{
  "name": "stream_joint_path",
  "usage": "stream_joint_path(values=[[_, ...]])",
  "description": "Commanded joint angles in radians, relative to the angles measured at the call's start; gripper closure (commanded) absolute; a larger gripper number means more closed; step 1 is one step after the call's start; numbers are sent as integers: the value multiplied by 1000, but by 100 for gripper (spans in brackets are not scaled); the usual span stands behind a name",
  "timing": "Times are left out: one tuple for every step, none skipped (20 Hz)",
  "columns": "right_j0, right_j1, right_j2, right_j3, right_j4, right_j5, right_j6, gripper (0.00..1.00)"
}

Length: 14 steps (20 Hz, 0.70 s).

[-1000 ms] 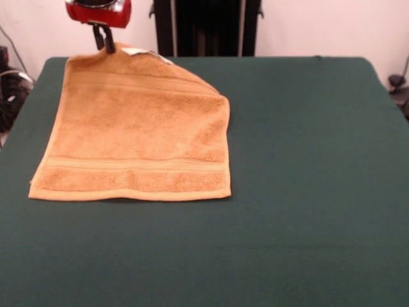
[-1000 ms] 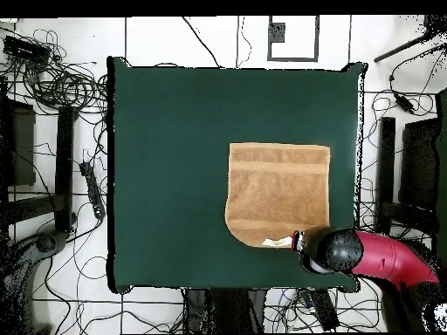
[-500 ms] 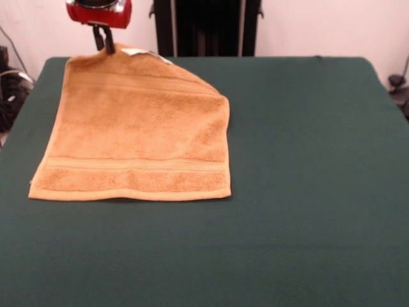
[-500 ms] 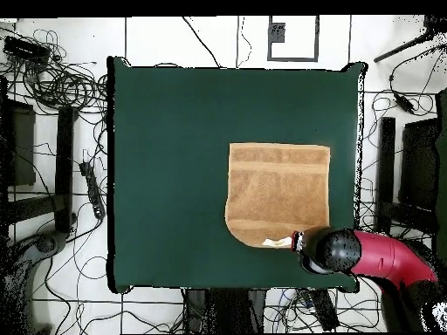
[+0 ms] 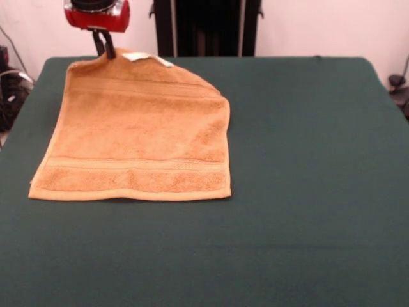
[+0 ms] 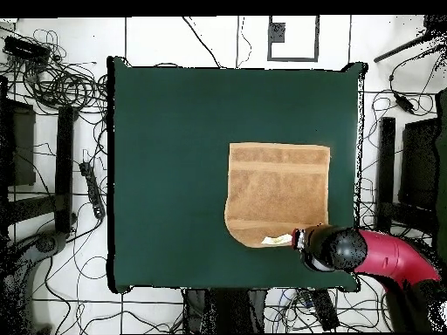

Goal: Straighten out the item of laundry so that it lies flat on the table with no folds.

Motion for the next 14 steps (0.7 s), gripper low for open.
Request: stream_joint_path(values=[[23, 88, 146, 43, -14, 80, -207, 100], [24, 86, 149, 41, -19, 89, -212, 100], [27, 87, 149, 35, -21, 106, -216, 100], [28, 88, 148, 32, -19, 121, -216, 100], [29, 89, 148, 27, -17, 131, -216, 100], [31, 89, 148, 24, -17, 131, -214, 100], [32, 89, 147, 22, -14, 140, -213, 100], [32, 87, 148, 21, -15, 140, -212, 100], [34, 84, 147, 20, -18, 142, -212, 100], [36, 84, 148, 17, -18, 151, -214, 100], [41, 83, 143, 14, -13, 176, -212, 100], [44, 83, 140, 12, -12, 179, -203, 100], [45, 83, 142, 13, -12, 176, -198, 100], [47, 83, 142, 8, -10, 181, -195, 100]])
